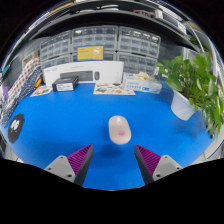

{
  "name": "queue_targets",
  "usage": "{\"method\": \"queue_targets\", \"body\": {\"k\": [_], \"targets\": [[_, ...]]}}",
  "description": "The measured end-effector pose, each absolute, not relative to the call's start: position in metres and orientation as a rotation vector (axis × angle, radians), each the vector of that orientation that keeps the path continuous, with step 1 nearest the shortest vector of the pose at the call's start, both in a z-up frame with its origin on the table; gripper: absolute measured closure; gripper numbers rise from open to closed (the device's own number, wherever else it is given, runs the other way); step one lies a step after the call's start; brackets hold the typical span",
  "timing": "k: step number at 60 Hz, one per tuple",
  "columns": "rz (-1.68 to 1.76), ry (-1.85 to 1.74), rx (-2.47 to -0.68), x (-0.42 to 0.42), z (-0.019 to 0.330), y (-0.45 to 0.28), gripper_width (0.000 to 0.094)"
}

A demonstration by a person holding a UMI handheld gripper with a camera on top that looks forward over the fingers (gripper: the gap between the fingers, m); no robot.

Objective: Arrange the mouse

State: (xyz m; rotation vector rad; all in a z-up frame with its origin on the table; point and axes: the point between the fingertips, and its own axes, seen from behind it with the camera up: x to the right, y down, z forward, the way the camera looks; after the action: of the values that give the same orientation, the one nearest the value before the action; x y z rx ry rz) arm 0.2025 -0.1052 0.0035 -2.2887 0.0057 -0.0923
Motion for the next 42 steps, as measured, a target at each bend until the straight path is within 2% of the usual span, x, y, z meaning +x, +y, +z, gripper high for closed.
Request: {"method": "queue_targets", "body": {"k": [7,15,16,17,18,20,23,25,32,33,34,35,36,37,42], "targets": [[-0.09,0.019,-2.298,0.217,-0.002,-0.068,0.01],[-0.074,0.006,-2.31,0.224,-0.012,-0.037,0.0154],[-0.064,0.0,-2.314,0.222,-0.013,-0.035,0.0114],[-0.049,0.0,-2.306,0.22,-0.012,-0.031,0.0225],[-0.042,0.001,-2.303,0.22,-0.012,-0.029,0.021],[-0.02,-0.012,-2.308,0.217,-0.013,-0.025,0.03],[-0.001,-0.012,-2.31,0.214,-0.014,-0.024,0.0381],[0.015,-0.011,-2.308,0.21,-0.014,-0.024,0.0476],[-0.001,0.015,-2.31,0.21,-0.014,-0.025,0.0512],[-0.004,0.017,-2.314,0.21,-0.014,-0.025,0.0542],[-0.008,0.019,-2.319,0.21,-0.015,-0.026,0.05],[-0.012,0.018,-2.323,0.21,-0.014,-0.026,0.0569],[-0.014,0.021,-2.331,0.21,-0.015,-0.027,0.0529],[-0.015,0.027,-2.332,0.21,-0.014,-0.026,0.06],[-0.04,0.052,-2.356,0.211,-0.015,-0.028,0.064]]}}
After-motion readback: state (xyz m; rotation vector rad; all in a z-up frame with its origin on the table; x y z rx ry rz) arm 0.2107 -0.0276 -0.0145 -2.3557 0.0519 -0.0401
